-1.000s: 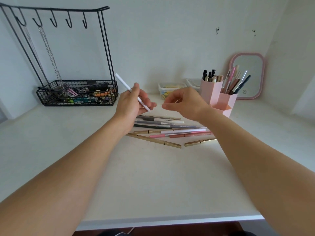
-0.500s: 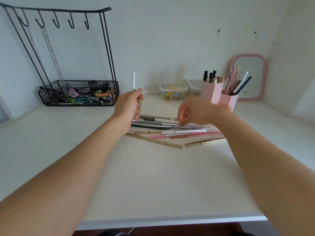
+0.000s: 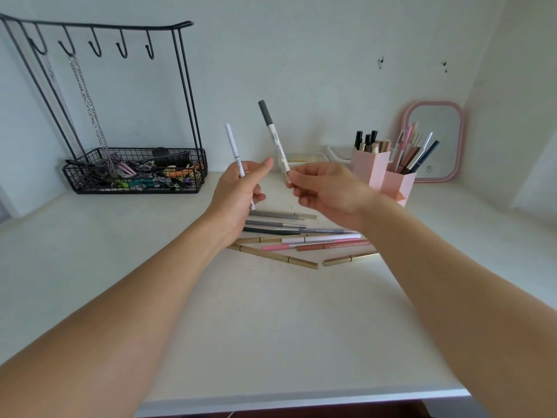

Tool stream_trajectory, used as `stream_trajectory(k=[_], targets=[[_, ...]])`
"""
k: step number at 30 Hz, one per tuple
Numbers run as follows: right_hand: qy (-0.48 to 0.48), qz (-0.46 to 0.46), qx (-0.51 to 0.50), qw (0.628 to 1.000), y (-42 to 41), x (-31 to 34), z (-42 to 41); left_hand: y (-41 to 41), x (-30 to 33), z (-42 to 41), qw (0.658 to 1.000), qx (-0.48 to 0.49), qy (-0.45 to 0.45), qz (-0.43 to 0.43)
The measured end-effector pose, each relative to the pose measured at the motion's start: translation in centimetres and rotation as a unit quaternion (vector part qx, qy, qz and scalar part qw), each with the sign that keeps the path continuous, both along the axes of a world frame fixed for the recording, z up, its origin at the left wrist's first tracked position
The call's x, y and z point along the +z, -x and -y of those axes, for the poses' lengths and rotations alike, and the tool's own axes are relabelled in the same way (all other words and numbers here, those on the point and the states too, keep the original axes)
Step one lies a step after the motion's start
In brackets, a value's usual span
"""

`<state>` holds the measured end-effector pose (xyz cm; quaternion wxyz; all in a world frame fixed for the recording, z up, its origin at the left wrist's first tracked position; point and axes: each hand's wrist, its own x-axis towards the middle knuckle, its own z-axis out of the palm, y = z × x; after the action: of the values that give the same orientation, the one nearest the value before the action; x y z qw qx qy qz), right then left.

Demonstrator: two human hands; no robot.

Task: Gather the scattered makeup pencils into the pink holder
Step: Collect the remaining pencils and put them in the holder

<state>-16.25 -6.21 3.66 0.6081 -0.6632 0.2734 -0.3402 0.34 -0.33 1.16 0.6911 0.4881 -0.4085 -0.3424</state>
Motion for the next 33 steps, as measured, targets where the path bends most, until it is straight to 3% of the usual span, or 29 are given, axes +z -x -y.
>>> stream_trajectory(k=[3,14,17,20,23,27,33], targets=[[-0.008,0.037,0.009,0.999,-1.8,-1.4,-1.1,0.8,-0.1,-0.1,0.999,-0.041,0.022,0.013],[0.127,-0.086,-0.067,0.986,-2.7,-2.3,-1.2,0.9,-0.9,0.1,0.994,-0.026,-0.054,0.089],[0.184,-0.117,-0.145,0.965,-1.9,-1.5,0.1,0.8,-0.5,0.1,0.998,0.005,-0.032,0.062],[0.272,-0.189,-0.202,0.922,-0.3,-0.9,1.9,0.1,0.0,-0.2,0.999,0.041,-0.019,0.027],[0.328,-0.298,-0.144,0.885,0.7,-1.1,2.7,-0.7,0.2,-0.6,0.998,0.049,-0.028,-0.010],[0.334,-0.383,-0.062,0.859,1.0,-1.3,2.7,-1.0,0.6,-0.7,0.997,0.040,-0.040,-0.053],[0.338,-0.417,-0.059,0.842,1.0,-1.5,2.6,-0.6,0.2,-0.5,0.997,0.044,-0.059,-0.018]])
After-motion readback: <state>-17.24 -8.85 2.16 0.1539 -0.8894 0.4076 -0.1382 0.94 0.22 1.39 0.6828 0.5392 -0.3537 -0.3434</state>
